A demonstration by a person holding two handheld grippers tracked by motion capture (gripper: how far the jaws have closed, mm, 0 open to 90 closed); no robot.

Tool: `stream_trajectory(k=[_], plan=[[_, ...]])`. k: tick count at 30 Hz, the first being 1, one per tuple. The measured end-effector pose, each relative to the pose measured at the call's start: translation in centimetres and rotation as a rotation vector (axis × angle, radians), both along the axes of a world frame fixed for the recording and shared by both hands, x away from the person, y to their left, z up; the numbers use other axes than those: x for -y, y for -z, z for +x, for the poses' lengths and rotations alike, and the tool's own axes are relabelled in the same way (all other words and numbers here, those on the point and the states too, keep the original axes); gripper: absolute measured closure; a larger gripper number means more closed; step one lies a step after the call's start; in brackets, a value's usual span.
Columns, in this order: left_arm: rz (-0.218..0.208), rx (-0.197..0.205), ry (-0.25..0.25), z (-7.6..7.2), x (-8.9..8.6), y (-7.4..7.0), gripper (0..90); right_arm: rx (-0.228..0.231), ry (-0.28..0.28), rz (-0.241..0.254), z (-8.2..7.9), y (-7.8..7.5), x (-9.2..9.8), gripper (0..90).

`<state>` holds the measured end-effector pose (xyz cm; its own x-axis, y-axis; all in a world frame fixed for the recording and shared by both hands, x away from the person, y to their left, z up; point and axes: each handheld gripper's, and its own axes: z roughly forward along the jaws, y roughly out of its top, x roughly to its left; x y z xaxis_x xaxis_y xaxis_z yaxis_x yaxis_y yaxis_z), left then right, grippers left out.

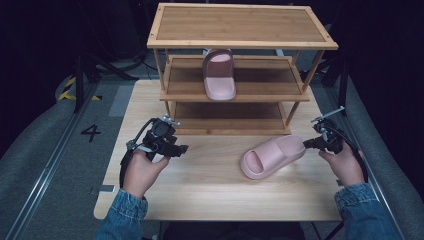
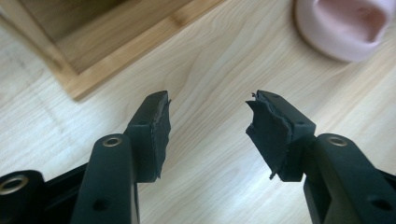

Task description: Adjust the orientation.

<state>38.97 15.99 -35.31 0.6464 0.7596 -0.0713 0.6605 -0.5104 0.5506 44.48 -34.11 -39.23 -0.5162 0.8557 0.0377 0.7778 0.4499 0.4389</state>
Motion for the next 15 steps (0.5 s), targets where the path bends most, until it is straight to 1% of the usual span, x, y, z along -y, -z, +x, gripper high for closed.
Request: stream_trajectory(k=[2,3,5,6,7,8,9,11,12,13,15], plan=[[0.028,0.012,-0.018,0.0,-0.3,0.6,44.7,0.002,-0.001,-0.002,0.4,0.2,0.0,86.9],[0.054,0.024,-0.035,0.0,-0.6,1.0,44.9,-0.001,0.001,-0.001,0.6,0.3,-0.1,86.9],[0.065,0.009,-0.061,0.2,-1.1,1.5,45.1,-0.004,-0.001,0.0,0.9,0.5,-0.3,87.1],[0.051,-0.014,-0.067,0.4,-1.4,1.8,45.0,-0.005,-0.004,0.002,1.1,0.6,-0.4,87.4],[0.051,-0.014,-0.067,0.4,-1.4,1.8,44.9,-0.005,-0.004,0.002,1.1,0.6,-0.4,87.4],[0.039,-0.027,-0.063,0.5,-1.7,2.0,44.9,-0.004,-0.007,-0.002,1.3,0.7,-0.6,87.9],[0.034,-0.026,-0.065,0.4,-1.8,2.1,44.7,0.0,-0.013,-0.013,1.7,0.9,-0.9,89.2],[0.03,-0.023,-0.064,0.4,-1.8,2.1,44.6,0.001,-0.012,-0.011,1.9,1.0,-1.0,89.8],[0.027,-0.021,-0.061,0.4,-1.8,2.1,44.2,0.011,-0.014,-0.007,2.1,1.0,-1.1,89.9],[0.028,-0.019,-0.053,0.3,-1.8,2.0,43.8,0.011,-0.012,-0.002,2.4,1.0,-1.2,89.9],[0.024,-0.012,-0.059,0.2,-1.9,2.0,43.1,0.013,-0.007,0.015,2.9,1.0,-1.5,90.0]])
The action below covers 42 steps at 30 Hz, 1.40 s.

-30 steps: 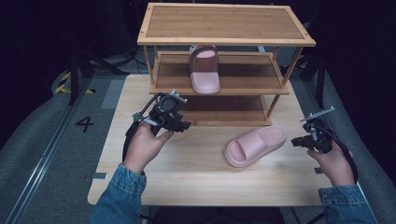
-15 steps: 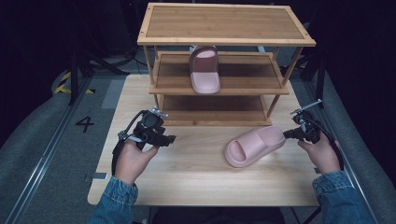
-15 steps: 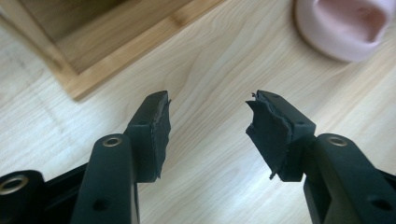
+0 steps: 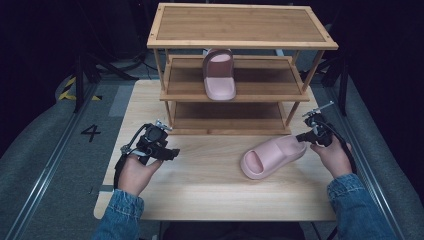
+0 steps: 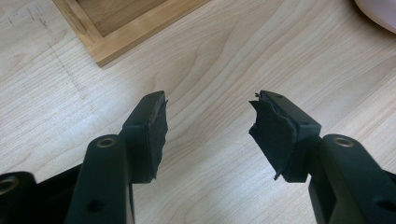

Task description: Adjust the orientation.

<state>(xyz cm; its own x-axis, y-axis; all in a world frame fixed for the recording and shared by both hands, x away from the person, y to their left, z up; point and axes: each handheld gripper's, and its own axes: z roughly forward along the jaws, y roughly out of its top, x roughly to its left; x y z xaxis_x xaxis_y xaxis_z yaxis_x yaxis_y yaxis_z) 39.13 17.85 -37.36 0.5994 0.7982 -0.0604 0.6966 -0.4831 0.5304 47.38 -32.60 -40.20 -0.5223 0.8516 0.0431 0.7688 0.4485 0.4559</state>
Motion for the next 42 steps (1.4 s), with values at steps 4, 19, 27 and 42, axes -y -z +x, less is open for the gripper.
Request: stream_trajectory(k=[4,19,27,42], plan=[[-0.01,0.0,-0.001,-0.4,-0.7,0.2,40.2,0.015,-0.016,-0.008,1.1,0.2,-0.8,90.0],[-0.043,-0.052,-0.051,-1.4,-3.1,1.3,40.6,0.055,-0.036,-0.05,4.0,2.5,-3.2,90.0],[-0.047,-0.052,-0.051,-1.3,-3.0,1.3,40.9,0.002,-0.01,-0.04,3.7,2.8,-2.6,90.0],[-0.044,-0.048,0.015,0.4,-0.7,1.2,41.1,-0.057,-0.034,-0.085,-4.1,2.5,-0.2,90.0]])
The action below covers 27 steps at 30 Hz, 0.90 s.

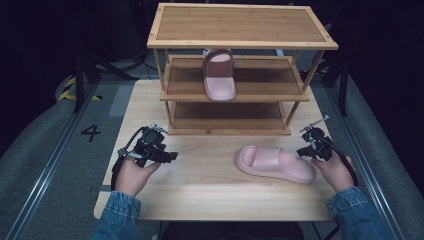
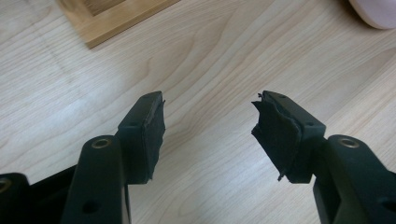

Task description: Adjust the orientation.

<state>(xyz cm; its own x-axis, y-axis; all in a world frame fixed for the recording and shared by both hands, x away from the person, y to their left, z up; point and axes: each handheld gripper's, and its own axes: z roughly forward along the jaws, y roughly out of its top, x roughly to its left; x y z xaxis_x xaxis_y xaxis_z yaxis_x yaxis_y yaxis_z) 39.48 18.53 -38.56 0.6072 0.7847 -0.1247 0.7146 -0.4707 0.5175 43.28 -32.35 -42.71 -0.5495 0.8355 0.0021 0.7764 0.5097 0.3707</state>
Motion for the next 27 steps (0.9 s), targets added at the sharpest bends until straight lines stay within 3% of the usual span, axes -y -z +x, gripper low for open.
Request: stream_trajectory(k=[9,17,22,24,27], plan=[[0.002,-0.014,0.007,0.5,0.6,0.0,41.1,-0.043,-0.046,0.031,-4.4,0.0,-0.5,89.9],[0.008,-0.012,-0.012,0.4,0.4,0.1,41.5,-0.059,-0.099,0.037,-7.2,0.0,-1.7,89.9],[0.006,-0.013,-0.01,0.3,0.5,0.1,41.5,-0.086,-0.158,0.06,-8.1,0.0,-2.7,86.6],[0.006,-0.016,-0.005,0.3,0.5,0.1,41.6,-0.08,-0.175,0.089,-8.0,-0.3,-2.6,81.9],[0.006,-0.017,-0.007,0.4,0.5,0.1,42.2,-0.024,-0.2,0.08,-7.7,-0.9,-2.3,75.7]])
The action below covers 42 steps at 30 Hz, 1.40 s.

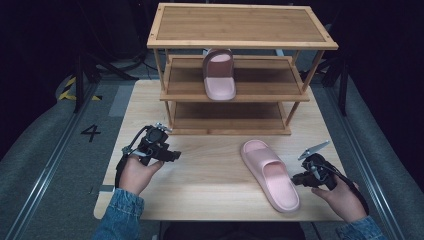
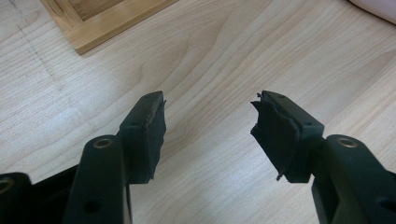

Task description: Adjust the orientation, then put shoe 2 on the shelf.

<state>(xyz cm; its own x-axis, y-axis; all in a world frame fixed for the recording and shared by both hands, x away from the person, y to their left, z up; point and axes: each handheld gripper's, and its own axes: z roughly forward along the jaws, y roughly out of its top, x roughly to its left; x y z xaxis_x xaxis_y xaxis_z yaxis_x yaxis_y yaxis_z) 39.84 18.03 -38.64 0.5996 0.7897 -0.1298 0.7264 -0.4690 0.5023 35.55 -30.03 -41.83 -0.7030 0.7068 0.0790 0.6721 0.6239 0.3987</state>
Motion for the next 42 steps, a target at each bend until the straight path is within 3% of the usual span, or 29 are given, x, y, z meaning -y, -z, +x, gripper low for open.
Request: stream_trajectory(k=[4,7,13,18,25,32,40,42], plan=[[0.002,-0.006,0.001,0.0,0.0,0.1,42.7,0.073,0.005,0.019,1.0,-0.5,-0.3,65.4],[-0.003,-0.01,0.0,0.0,-0.1,0.1,44.6,0.099,-0.01,0.039,1.7,-0.3,-1.1,65.6],[-0.031,-0.029,-0.015,-0.1,-0.6,0.0,47.0,0.091,0.006,0.038,2.4,0.5,-2.3,77.7],[-0.039,-0.032,-0.028,-0.4,-1.3,0.0,47.0,0.093,0.05,0.078,2.6,0.0,-2.1,80.0],[-0.033,-0.031,-0.034,-0.6,-1.4,0.0,46.9,0.109,0.074,0.096,2.8,-0.7,-2.0,82.7],[-0.033,-0.046,-0.033,-0.3,-1.6,0.3,47.0,0.129,0.087,0.135,2.9,-2.7,-1.4,84.8],[-0.035,-0.046,-0.036,-0.3,-1.7,0.3,47.0,0.168,0.086,0.154,2.8,-5.9,-1.3,84.6],[-0.043,-0.047,-0.043,-0.3,-1.8,0.3,47.0,0.179,0.085,0.167,2.8,-7.4,-1.2,84.6]])
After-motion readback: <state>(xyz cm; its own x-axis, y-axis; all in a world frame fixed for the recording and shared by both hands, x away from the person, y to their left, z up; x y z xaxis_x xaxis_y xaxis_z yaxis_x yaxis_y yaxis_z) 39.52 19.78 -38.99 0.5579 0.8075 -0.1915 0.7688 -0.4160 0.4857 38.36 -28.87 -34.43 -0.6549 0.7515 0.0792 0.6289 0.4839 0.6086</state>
